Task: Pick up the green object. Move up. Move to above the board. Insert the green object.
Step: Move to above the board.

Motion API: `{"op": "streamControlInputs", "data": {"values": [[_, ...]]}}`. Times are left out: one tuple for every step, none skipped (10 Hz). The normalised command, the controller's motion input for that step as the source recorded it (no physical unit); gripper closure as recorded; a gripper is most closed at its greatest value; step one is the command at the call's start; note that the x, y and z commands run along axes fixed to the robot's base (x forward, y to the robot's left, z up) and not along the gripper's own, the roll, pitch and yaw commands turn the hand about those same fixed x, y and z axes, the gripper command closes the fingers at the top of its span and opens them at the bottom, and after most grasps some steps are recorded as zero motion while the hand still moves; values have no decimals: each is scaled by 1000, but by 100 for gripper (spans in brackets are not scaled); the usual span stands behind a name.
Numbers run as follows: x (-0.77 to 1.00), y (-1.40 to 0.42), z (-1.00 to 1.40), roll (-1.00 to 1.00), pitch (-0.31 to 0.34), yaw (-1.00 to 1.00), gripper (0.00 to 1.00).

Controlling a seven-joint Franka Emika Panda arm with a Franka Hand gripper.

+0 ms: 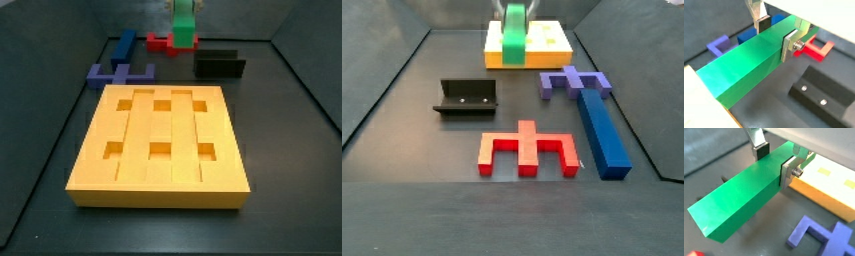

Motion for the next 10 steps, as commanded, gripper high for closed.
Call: {"op": "streamControlInputs", "data": {"values": [[8,1,1400,6,30,-2,100],[-14,3,1400,8,60,-2,100],[12,1,1400,6,47,-2,100],[36,2,652,7,65,-2,100],[48,-1,240,5,65,-2,100],[-236,-1400,294,53,337,53,100],[-242,-1400,287,79,326,56,100],[-228,-1400,299,95,247,45,100],[-202,-1400,294,34,175,23,100],[-194,-1400,307,32,139,21,100]]}}
